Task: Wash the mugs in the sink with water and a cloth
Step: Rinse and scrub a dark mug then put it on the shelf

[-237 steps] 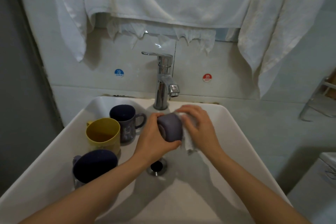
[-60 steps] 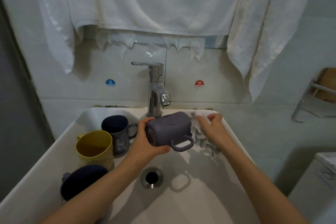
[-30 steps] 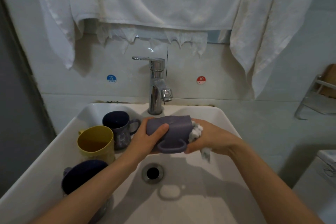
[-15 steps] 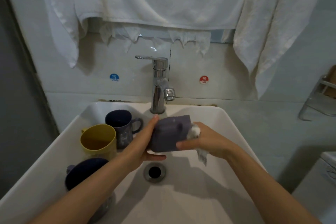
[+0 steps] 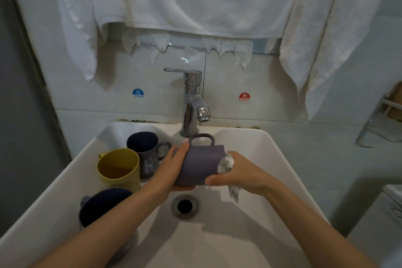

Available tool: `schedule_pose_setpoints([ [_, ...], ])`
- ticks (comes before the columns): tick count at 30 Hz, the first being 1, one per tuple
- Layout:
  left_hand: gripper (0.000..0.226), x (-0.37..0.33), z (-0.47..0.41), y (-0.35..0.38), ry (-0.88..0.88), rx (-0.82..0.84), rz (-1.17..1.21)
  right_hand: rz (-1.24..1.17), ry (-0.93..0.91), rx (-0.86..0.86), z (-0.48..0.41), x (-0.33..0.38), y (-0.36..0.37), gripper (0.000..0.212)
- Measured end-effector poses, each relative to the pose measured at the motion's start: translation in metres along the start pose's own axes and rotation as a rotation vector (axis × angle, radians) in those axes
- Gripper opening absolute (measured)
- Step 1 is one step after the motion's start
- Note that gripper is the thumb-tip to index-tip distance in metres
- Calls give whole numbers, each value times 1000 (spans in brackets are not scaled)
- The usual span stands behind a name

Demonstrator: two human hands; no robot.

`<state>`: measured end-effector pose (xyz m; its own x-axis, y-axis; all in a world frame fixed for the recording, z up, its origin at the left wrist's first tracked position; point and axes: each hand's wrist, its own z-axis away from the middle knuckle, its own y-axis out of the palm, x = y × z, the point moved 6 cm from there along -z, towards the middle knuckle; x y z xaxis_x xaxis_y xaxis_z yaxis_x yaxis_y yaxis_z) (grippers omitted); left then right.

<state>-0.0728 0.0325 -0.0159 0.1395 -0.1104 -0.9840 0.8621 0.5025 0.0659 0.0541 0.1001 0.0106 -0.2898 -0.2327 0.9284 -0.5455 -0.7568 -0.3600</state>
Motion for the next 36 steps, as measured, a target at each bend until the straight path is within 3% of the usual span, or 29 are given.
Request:
schedule_pose_setpoints([
  [3, 29, -2, -2, -1, 13, -10, -8, 62, -54, -14, 2, 2, -2, 44],
  [5, 29, -10, -3, 0, 135, -31, -69, -200, -61, -32, 0, 3, -6, 30],
  [8, 30, -24, 3, 5, 430, -43, -296, -590, 74, -91, -6, -6, -12, 4],
  [11, 32, -26, 8, 6, 521, -44, -336, -675, 116, -61, -10, -12, -9, 27],
  [14, 21, -27, 5, 3, 485, -67, -286, -474, 28, -56, -12, -10, -5, 46],
  [17, 28, -16, -2, -1, 207, -70, -96, -147, -81, -29, -7, -1, -2, 45],
  [20, 41, -2, -3, -2, 5, -33, -19, 16, -77, -61, -5, -2, -4, 41],
  [22, 42, -5, -2, -1, 21, -26, -22, -69, -57, -72, -8, -5, -4, 38],
  [25, 36, -21, 3, 4, 216, -13, -114, -455, 83, -101, -11, -13, -7, 70],
  [28, 51, -29, 6, 10, 443, -15, -399, -789, 190, -19, -8, -14, -9, 49],
  [31, 55, -30, 8, 8, 487, -66, -462, -879, 233, 27, -3, -11, -6, 37],
  [33, 48, -32, 7, 7, 474, -85, -453, -843, 205, 18, -1, -6, -4, 28],
  [35, 39, -28, 2, 4, 346, -109, -365, -563, 135, -61, 0, -2, -7, 15],
  [36, 38, -23, -1, 1, 235, -114, -276, -355, 71, -77, 0, 2, -7, 19],
])
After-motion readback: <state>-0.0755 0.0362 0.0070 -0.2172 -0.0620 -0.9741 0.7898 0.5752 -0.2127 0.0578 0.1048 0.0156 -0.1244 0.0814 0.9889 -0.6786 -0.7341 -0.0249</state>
